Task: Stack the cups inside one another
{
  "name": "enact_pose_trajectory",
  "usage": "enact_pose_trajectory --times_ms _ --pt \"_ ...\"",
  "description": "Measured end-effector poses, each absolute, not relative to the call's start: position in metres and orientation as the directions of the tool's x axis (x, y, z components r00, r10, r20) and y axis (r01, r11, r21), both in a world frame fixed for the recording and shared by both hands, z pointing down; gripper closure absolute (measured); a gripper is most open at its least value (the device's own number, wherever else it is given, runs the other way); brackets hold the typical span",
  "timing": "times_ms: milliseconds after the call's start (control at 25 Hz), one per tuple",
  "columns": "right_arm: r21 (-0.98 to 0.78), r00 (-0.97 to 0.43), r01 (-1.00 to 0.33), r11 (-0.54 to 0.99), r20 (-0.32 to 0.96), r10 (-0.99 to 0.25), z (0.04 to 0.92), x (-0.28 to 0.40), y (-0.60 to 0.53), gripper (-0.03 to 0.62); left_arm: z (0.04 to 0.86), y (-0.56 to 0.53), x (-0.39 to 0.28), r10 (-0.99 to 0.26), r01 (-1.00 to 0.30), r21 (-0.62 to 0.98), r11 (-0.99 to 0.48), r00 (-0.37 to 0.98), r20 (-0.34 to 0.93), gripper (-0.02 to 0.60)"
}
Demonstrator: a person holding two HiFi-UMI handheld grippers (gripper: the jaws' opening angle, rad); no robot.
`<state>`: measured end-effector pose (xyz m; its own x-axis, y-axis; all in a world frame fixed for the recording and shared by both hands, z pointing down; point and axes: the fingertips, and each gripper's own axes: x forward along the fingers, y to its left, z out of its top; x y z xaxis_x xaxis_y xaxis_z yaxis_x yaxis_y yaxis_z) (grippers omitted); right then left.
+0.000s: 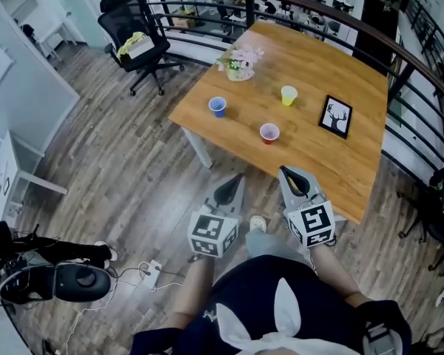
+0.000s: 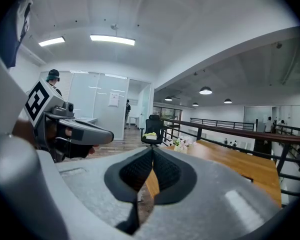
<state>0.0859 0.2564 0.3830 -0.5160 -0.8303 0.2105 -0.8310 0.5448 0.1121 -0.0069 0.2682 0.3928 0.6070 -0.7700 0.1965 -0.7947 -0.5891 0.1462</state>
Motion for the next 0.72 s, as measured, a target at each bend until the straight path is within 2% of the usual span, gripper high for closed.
enact_pose_trajectory --times_ms 80,200,360,400,720 --pt "0.109 -0.517 -0.831 0.546 0.213 -0.829 0.383 0.089 0.229 0.581 0.393 0.243 -0.004 -0.769 -0.795 0.147 -0.589 0.607 0.202 0.563" --pt "0.095 -0.529 -0.826 0.555 0.209 -0.823 0.383 0.095 0.197 0.503 0.397 0.210 0.005 -0.763 -0.791 0.149 -0.593 0.611 0.210 0.563" --pt "0.076 -0.546 -0.819 0.569 0.202 -0.813 0.391 0.106 0.159 0.316 0.407 0.171 0.020 -0.756 -0.787 0.144 -0.600 0.617 0.219 0.563" --pt "0.071 -0.549 -0.817 0.572 0.206 -0.810 0.394 0.108 0.151 0.293 0.409 0.163 0.024 -0.754 -0.786 0.141 -0.601 0.617 0.224 0.563" --pt "0.070 -0.576 -0.793 0.606 0.241 -0.781 0.408 0.119 0.097 0.267 0.419 0.110 0.032 -0.769 -0.810 0.141 -0.569 0.585 0.258 0.563"
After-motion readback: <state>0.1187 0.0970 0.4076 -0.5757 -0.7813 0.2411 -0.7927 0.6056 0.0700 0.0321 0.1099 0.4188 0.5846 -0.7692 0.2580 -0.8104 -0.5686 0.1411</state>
